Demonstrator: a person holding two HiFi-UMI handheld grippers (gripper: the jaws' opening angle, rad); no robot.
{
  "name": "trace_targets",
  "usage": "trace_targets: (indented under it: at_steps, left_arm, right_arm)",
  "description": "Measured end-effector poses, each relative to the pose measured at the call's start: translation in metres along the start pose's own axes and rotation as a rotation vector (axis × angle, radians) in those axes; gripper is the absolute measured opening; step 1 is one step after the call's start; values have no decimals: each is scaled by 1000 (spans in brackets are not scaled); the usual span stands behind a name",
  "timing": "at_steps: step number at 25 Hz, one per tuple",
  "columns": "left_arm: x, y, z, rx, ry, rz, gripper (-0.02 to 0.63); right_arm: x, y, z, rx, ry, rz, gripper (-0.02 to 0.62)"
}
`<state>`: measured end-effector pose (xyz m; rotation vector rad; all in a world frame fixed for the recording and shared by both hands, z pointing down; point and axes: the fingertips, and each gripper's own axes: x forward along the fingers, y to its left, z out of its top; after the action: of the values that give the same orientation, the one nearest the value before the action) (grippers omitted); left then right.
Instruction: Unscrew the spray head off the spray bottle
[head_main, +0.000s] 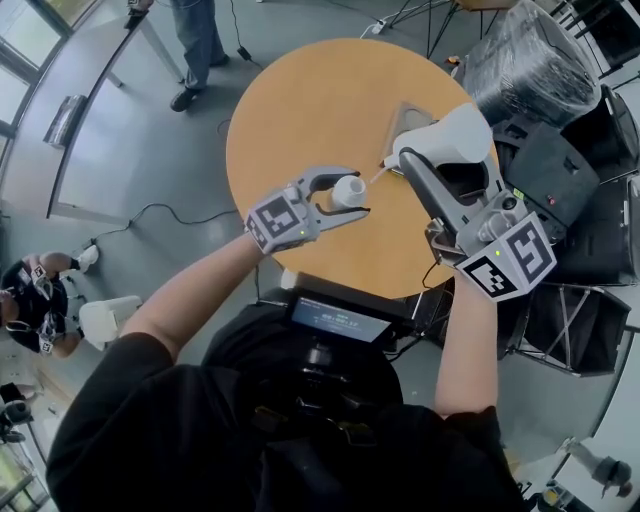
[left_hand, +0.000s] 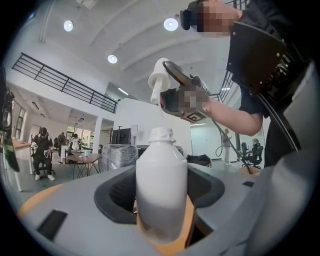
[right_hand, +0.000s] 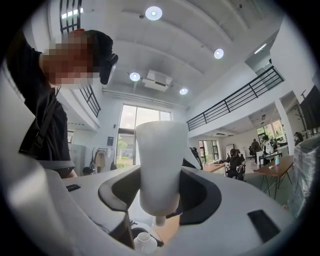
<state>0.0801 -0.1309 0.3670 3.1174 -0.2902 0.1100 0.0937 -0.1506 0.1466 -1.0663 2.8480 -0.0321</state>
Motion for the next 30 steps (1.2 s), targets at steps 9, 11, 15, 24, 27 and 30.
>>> trace_targets:
  at_steps: [9, 11, 15, 24, 27, 30]
  left_arm:
    - [-22, 12, -19, 17, -19, 44, 308]
    - [-25, 18, -26, 4, -26, 53, 308]
    - [-21, 22, -42, -6, -34, 58, 308]
    - [-19, 32, -89, 42, -13, 55, 308]
    - [-18, 31, -109, 60, -1, 44, 308]
    - [-17, 33, -127, 33, 0, 46, 308]
  right_arm:
    - [3, -26, -96, 92, 277, -52, 232]
    - [5, -27, -132, 133, 359, -35, 232]
    - [2, -30, -193, 184, 470, -21, 232]
    - [2, -39, -292, 294, 623, -21, 233]
    - [3, -41, -329, 328, 679, -21, 233]
    - [2, -42, -363, 362, 728, -25, 233]
